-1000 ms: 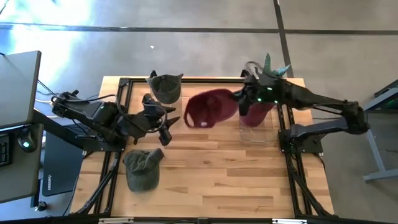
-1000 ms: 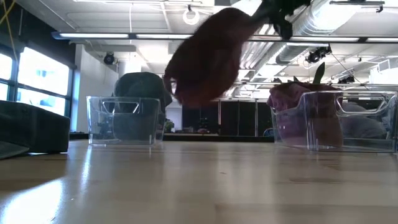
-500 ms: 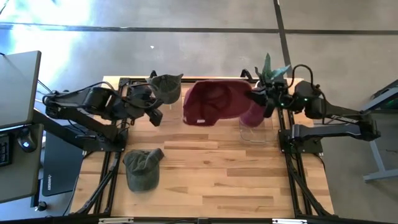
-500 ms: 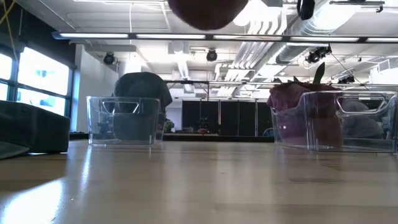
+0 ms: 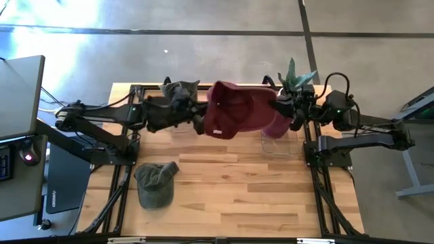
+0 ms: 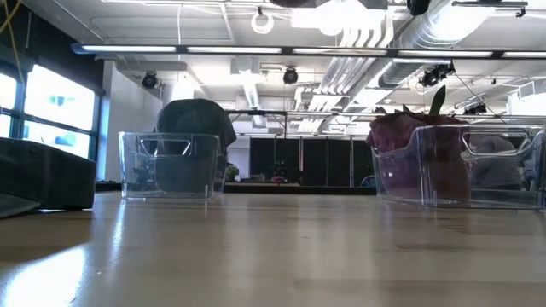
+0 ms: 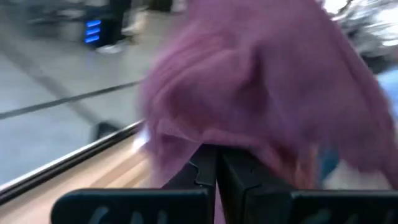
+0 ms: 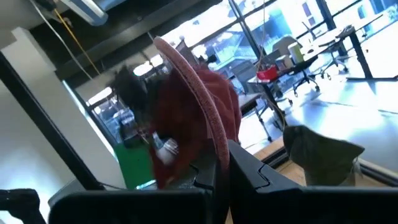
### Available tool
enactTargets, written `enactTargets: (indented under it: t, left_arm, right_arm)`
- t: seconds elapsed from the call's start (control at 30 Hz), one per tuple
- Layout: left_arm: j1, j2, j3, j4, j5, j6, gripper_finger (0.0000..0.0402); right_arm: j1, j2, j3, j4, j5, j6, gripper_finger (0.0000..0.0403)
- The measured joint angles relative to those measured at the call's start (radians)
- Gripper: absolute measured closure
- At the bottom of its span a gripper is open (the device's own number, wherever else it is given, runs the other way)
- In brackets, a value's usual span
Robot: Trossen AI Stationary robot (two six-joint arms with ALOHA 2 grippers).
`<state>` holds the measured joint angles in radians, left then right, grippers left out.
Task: Pick & Place hat
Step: Put the red cap into the right transparent bin
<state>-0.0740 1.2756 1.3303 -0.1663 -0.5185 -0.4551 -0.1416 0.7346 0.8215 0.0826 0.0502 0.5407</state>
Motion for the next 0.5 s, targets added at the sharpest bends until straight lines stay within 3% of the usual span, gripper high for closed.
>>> enactTargets:
  t: [0.23,0.33,0.5]
  left_arm:
    - [0.106,0.119,-0.003,0.319,0.276,0.001,0.0401]
    - [0.136,0.158,0.0,0.336,0.327,-0.018,0.0401]
    - [0.16,0.173,-0.005,0.198,0.329,-0.067,0.0401]
  right_arm:
    - [0.055,0.014,0.0,-0.003,0.01,-0.005,0.0395]
    - [0.086,0.021,0.0,0.0,0.025,-0.007,0.0392]
    - [0.14,0.025,0.0,0.003,0.044,-0.038,0.0397]
